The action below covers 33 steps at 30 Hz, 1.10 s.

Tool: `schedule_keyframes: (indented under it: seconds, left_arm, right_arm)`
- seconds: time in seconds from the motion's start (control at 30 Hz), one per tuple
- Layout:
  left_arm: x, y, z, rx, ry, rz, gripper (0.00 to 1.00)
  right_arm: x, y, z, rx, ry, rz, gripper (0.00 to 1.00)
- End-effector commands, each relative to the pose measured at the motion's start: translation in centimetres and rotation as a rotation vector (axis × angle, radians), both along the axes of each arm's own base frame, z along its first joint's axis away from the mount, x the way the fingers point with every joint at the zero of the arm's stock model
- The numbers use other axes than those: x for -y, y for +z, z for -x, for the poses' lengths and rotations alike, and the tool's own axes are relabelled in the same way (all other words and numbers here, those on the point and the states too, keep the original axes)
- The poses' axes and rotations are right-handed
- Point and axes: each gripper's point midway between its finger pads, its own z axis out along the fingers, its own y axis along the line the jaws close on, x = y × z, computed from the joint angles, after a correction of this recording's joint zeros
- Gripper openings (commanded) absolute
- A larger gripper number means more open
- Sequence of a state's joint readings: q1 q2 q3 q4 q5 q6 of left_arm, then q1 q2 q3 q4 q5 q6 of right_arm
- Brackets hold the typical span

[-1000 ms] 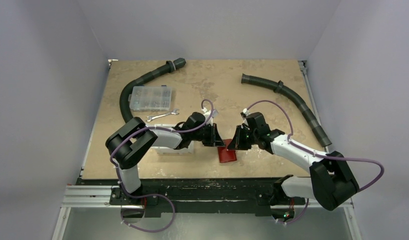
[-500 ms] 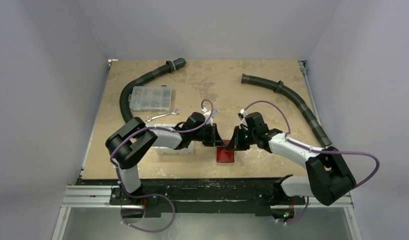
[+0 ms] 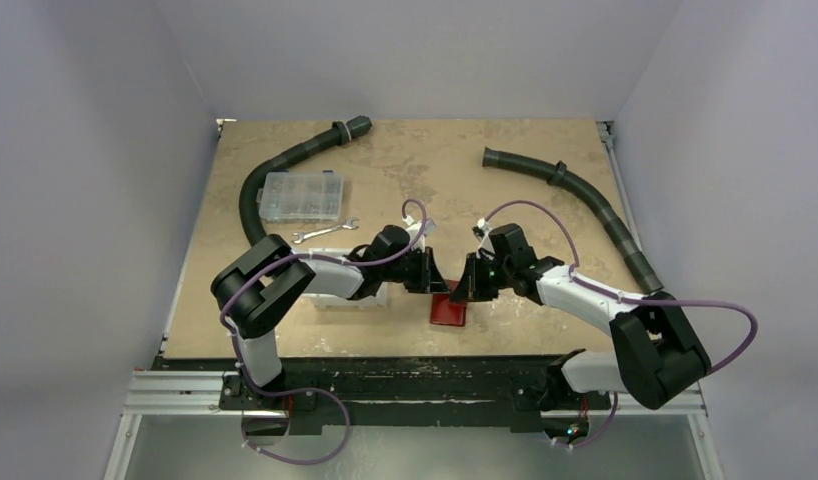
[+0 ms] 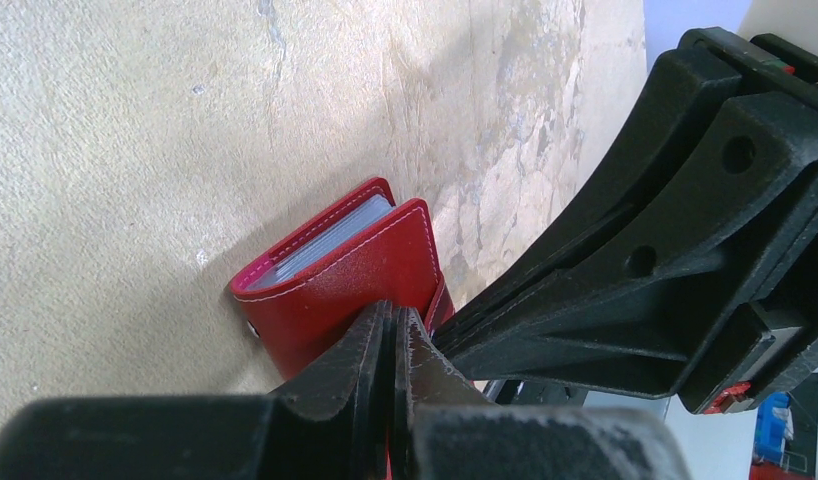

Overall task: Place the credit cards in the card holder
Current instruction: Close the card holder at the center of the board.

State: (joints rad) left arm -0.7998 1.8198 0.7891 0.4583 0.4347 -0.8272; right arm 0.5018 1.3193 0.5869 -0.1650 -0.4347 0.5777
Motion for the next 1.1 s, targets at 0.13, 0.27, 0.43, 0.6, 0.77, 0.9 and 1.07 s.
schedule_keyframes:
  seconds: [0.13, 0.27, 0.43, 0.6, 0.77, 0.9, 1.07]
  left_arm:
    - [-0.3, -1.4, 0.4, 0.000, -0.008, -0.025, 0.00]
    - [-0.4, -1.5, 0.5, -0.003, -0.007, -0.025, 0.00]
    - [-0.6, -1.6, 0.6, -0.004, -0.007, -0.024, 0.00]
    - [-0.5, -1.6, 0.7, -0.005, -0.008, -0.019, 0.00]
    - [-0.6, -1.4, 0.8, -0.003, -0.011, -0.013, 0.00]
    - [-0.7, -0.8, 0.9, 0.001, -0.015, -0.004, 0.00]
    - [-1.2, 3.4, -1.1, 0.051, -0.008, 0.060, 0.15]
  right_arm:
    - [-1.6, 2.7, -1.0, 0.087, 0.064, -0.088, 0.00]
    - [-1.9, 2.6, -1.3, 0.097, 0.082, -0.088, 0.00]
    - [-2.3, 2.5, -1.7, 0.118, 0.119, -0.093, 0.00]
    - [-2.6, 1.1, -1.7, 0.101, 0.149, -0.090, 0.00]
    - [-2.3, -1.7, -1.6, 0.038, 0.112, -0.060, 0.00]
    - [-1.7, -3.2, -0.2, -0.029, 0.082, -0.054, 0.00]
    - [-1.7, -2.7, -0.8, -0.004, 0.075, -0.048, 0.00]
